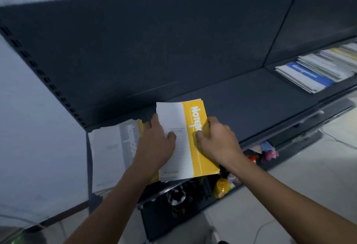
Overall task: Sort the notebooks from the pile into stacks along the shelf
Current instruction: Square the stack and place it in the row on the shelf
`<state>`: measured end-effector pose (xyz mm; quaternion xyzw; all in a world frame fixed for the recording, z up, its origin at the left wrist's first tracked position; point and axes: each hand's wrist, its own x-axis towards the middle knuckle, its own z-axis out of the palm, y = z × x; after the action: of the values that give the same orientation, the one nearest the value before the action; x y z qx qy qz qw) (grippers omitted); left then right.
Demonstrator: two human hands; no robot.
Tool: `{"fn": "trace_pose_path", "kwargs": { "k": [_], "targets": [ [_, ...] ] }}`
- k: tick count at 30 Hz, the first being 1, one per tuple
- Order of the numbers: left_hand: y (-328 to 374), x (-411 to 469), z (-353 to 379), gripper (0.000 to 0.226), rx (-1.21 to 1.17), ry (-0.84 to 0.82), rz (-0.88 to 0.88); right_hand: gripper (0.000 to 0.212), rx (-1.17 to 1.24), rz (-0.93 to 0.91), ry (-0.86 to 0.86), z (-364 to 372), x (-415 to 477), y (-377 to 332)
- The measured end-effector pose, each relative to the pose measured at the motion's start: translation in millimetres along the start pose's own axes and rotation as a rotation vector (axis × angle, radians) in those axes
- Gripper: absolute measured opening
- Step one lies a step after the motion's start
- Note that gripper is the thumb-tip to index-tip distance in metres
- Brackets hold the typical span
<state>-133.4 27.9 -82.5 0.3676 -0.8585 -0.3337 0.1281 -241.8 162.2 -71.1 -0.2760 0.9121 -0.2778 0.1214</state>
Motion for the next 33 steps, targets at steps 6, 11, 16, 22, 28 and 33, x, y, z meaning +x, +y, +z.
{"fn": "trace_pose_path", "kwargs": {
  "k": [6, 11, 16, 22, 28, 33],
  "targets": [
    [80, 13, 48, 0.069, 0.02, -0.028, 0.138, 0.04, -0.02, 0.094, 0.093, -60, 14, 63],
    [158, 31, 103, 0.063, 0.028, -0.075, 0.217, 0.041, -0.002, 0.166, 0.134, -120, 31, 132],
    [238, 45, 170, 0.065, 0.026, -0.12, 0.276, 0.039, 0.006, 0.217, 0.162, -179, 48, 211],
    [314, 57, 236, 0.066, 0.024, -0.186, 0.33, 0.037, -0.001, 0.309, 0.198, -235, 65, 284],
    [369, 82, 287, 0.064, 0.083, -0.25, 0.387, 0.035, -0.042, 0.38, 0.218, -272, 91, 335],
    [409, 112, 324, 0.062, 0.186, -0.275, 0.43, 0.04, -0.098, 0.413, 0.256, -292, 124, 366]
  ]
}}
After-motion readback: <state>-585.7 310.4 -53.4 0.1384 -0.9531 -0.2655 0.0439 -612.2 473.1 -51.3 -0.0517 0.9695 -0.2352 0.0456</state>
